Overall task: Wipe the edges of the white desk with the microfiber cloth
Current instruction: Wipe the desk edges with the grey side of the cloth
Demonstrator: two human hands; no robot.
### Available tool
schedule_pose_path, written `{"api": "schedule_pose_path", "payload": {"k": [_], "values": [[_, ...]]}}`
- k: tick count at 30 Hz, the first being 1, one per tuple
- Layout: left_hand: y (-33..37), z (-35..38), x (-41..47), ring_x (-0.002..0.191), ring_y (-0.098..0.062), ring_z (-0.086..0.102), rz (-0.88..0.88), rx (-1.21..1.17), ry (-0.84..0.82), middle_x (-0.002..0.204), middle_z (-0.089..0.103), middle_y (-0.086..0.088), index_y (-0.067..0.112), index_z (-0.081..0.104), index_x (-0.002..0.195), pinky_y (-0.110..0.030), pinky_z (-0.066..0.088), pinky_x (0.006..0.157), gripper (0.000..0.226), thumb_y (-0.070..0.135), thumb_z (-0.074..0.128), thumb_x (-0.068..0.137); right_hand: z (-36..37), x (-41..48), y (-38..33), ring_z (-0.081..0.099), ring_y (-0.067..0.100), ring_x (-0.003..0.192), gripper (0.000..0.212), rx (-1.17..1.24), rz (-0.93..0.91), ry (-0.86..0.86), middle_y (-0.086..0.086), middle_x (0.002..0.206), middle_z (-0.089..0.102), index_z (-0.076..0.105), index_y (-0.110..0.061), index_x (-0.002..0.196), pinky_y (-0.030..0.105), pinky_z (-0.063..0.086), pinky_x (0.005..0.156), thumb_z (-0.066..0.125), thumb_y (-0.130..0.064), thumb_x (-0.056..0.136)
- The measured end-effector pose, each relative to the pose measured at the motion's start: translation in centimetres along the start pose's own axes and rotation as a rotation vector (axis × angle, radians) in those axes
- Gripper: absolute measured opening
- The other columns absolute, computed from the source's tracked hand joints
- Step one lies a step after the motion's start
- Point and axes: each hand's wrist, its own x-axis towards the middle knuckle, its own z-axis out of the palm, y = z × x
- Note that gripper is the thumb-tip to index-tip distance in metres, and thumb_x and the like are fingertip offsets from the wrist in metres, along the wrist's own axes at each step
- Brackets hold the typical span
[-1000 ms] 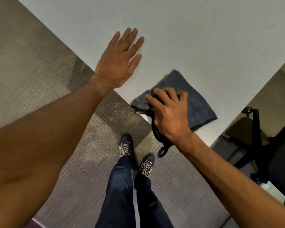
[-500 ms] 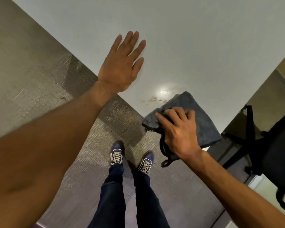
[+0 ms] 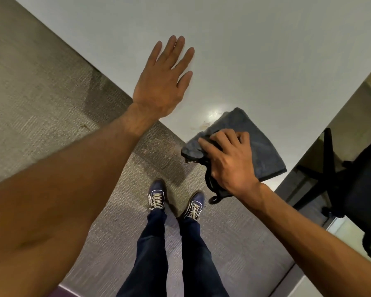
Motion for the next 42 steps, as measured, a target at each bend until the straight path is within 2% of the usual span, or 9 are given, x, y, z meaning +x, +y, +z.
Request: {"api": "schedule_pose_path", "payload": {"k": [4,8,13,17,25,31,34,39,42], "values": [[0.2,0.3,0.2,0.157,-0.024,0.007,-0.015,0.010,-0.007,0.169,0.011,-0.011,0.017,0.015,0.162,-0.046,0.008,0.127,0.057,0.042,0.012,0.111,0.9,3.1,-0.9,0.062,0.030,0.088,0.026,0.014,0.003,0.028,0.009,0.096,0.068,0.075,-0.008,0.102,0.043,0.037,0.075,0.074,-0.003,0.076],[-0.1,0.4,0.1,0.157,-0.022,0.006,-0.022,0.009,-0.006,0.169,0.010,-0.008,0.019,0.015,0.162,-0.045,0.008,0.128,0.057,0.044,0.013,0.110,1.6,5.7,-1.9,0.054,0.028,0.094,0.030,0.044,0.027,0.043,0.009,0.102,0.067,0.075,-0.010,0.108,0.043,0.038,0.076,0.069,-0.007,0.078],[0.1,0.1,-0.1,0.157,-0.022,0.008,-0.008,-0.003,-0.002,0.169,0.013,-0.009,0.018,0.017,0.162,-0.044,0.008,0.128,0.057,0.043,0.012,0.111,0.1,-0.5,-0.8,0.049,0.029,0.101,0.042,0.013,0.068,-0.021,0.011,0.104,0.068,0.075,-0.013,0.115,0.045,0.041,0.076,0.075,-0.005,0.074],[0.2,0.1,-0.1,0.157,-0.023,0.007,-0.027,0.012,-0.005,0.169,0.011,-0.009,0.018,0.016,0.162,-0.045,0.007,0.127,0.057,0.043,0.011,0.111,-0.1,-1.2,-0.3,0.051,0.029,0.097,0.036,0.040,0.058,-0.017,0.012,0.097,0.068,0.076,-0.008,0.106,0.045,0.041,0.075,0.072,-0.002,0.072],[0.3,0.1,-0.2,0.157,-0.023,0.005,-0.020,0.024,-0.020,0.169,0.009,-0.010,0.018,0.013,0.162,-0.046,0.006,0.128,0.058,0.043,0.010,0.110,1.1,6.8,-2.5,0.063,0.033,0.087,0.030,0.025,0.059,-0.004,0.011,0.099,0.068,0.075,-0.009,0.100,0.043,0.041,0.073,0.067,-0.006,0.071],[0.4,-0.1,-0.5,0.157,-0.022,0.004,-0.005,0.027,-0.014,0.170,0.009,-0.009,0.018,0.013,0.162,-0.045,0.007,0.127,0.058,0.044,0.007,0.111,-0.6,-0.8,-0.9,0.064,0.036,0.095,0.040,0.018,0.051,-0.047,0.013,0.103,0.069,0.075,-0.010,0.114,0.045,0.044,0.076,0.057,-0.016,0.079],[0.7,-0.3,-0.4,0.157,-0.023,0.003,-0.023,0.026,-0.025,0.170,0.008,-0.009,0.018,0.012,0.162,-0.045,0.006,0.127,0.059,0.044,0.006,0.110,-0.4,-0.8,-0.7,0.065,0.035,0.089,0.037,0.036,0.034,-0.047,0.013,0.097,0.068,0.076,-0.006,0.105,0.045,0.044,0.075,0.052,-0.015,0.078],[0.7,0.0,-0.3,0.157,-0.024,0.004,-0.036,0.034,-0.017,0.170,0.008,-0.011,0.017,0.012,0.162,-0.046,0.007,0.127,0.059,0.042,0.007,0.110,0.9,3.1,-1.4,0.058,0.030,0.088,0.031,0.035,0.060,-0.016,0.009,0.098,0.066,0.073,-0.009,0.098,0.041,0.032,0.075,0.053,-0.014,0.075],[0.8,0.0,-0.1,0.157,-0.024,0.004,-0.037,0.057,-0.029,0.169,0.008,-0.011,0.018,0.011,0.162,-0.046,0.006,0.128,0.059,0.043,0.007,0.109,1.5,7.6,-2.3,0.057,0.029,0.089,0.026,-0.003,0.094,-0.011,0.007,0.098,0.065,0.070,-0.012,0.092,0.044,0.036,0.074,0.053,-0.014,0.073]]}}
